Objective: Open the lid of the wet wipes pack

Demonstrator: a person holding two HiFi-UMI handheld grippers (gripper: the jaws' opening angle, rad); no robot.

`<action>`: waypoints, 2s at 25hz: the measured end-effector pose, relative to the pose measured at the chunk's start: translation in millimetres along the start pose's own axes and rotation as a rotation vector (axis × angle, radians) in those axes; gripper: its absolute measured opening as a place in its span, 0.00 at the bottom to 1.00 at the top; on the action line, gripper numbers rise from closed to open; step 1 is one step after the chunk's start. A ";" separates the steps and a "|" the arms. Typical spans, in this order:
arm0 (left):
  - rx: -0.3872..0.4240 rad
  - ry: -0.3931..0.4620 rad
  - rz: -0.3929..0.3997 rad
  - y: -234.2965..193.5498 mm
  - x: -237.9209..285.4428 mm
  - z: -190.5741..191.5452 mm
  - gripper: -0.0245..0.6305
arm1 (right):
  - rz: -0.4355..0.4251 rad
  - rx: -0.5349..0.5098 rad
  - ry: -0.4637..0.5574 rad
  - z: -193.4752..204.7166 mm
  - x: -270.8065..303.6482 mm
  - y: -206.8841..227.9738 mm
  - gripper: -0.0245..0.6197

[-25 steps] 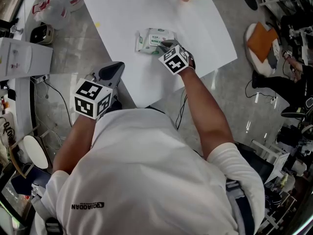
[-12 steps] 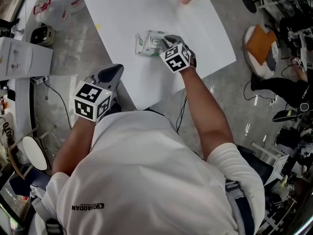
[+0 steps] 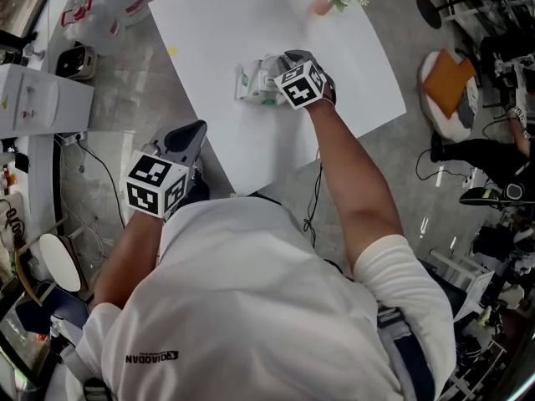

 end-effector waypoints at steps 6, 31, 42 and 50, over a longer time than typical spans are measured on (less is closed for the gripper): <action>-0.008 -0.004 -0.010 -6.5 -0.8 2.5 0.05 | -0.029 0.015 -0.056 0.1 28.5 1.5 0.17; 0.000 -0.003 0.003 -18.7 -4.9 4.0 0.05 | -0.034 0.037 -0.101 -0.6 32.7 1.8 0.19; 0.086 0.046 0.075 -9.6 5.6 -22.7 0.05 | -0.013 0.094 0.036 -10.3 -54.6 -21.2 0.19; 0.147 0.087 0.111 1.4 13.6 -43.5 0.05 | -0.034 0.299 0.183 4.1 -136.9 -55.9 0.19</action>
Point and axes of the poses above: the fingertips, and each gripper's own axes: x forward along the fingers, y to its right, z out of its underside, the point moved 3 cm from there along -x, backward along the fingers, and after that the axes turned 14 degrees about x, right-handed, at the moved point
